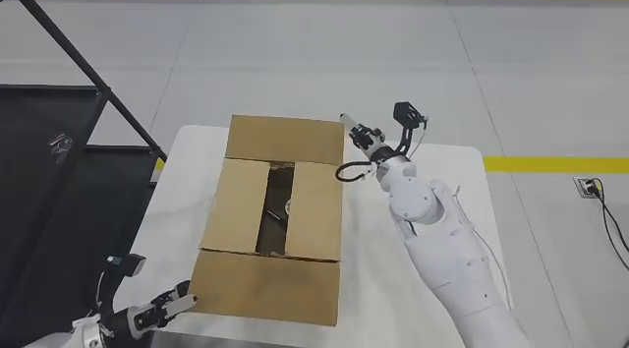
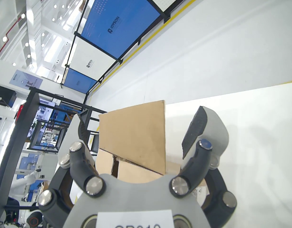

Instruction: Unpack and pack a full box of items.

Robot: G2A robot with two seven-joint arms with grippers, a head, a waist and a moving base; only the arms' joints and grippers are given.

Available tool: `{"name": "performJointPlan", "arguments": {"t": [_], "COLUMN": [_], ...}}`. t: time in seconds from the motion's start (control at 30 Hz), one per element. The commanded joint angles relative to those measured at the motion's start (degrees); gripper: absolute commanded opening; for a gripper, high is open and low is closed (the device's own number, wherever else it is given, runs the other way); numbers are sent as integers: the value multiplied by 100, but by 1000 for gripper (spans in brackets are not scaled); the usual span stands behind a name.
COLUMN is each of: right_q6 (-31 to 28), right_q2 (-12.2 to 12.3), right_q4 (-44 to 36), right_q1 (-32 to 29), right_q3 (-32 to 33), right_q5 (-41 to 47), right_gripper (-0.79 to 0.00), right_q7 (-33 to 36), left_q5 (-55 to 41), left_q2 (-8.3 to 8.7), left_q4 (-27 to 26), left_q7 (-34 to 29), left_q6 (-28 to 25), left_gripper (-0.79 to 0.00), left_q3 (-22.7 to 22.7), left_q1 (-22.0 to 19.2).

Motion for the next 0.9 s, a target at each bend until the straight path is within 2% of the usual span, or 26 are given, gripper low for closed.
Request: {"name": "performJointPlan", "arguments": {"t": [0.0, 0.17, 0.37, 0.5, 0.63, 0.87], "right_q6": [-68, -411, -1083, -1654, -2254, -2990], "right_q2": [-41, -166, -267, -273, -226, -92], "right_q4": [396, 1137, 1710, 2014, 2224, 2150], "right_q1": [166, 464, 676, 794, 880, 845], "right_q3": [-66, -278, -398, -269, -43, 298], "right_q5": [111, 344, 686, 1119, 1584, 2110], "right_gripper": [0, 0, 0, 0, 0, 0], "right_q7": [14, 39, 345, 729, 1224, 2061], "left_q5": [-190, -872, -1327, -1201, -984, -818], "left_q2": [19, 50, 60, 32, -20, -92], "left_q4": [-2, 28, 2, -114, -305, -647], "left_q7": [-28, -84, 286, 1103, 1956, 3142], "left_q6": [29, 177, 499, 551, 695, 900], "left_gripper": [0, 0, 0, 0, 0, 0], "left_q3": [40, 66, 57, 115, 362, 603], "left_q1": [-16, -65, -135, -151, -126, -98]}}
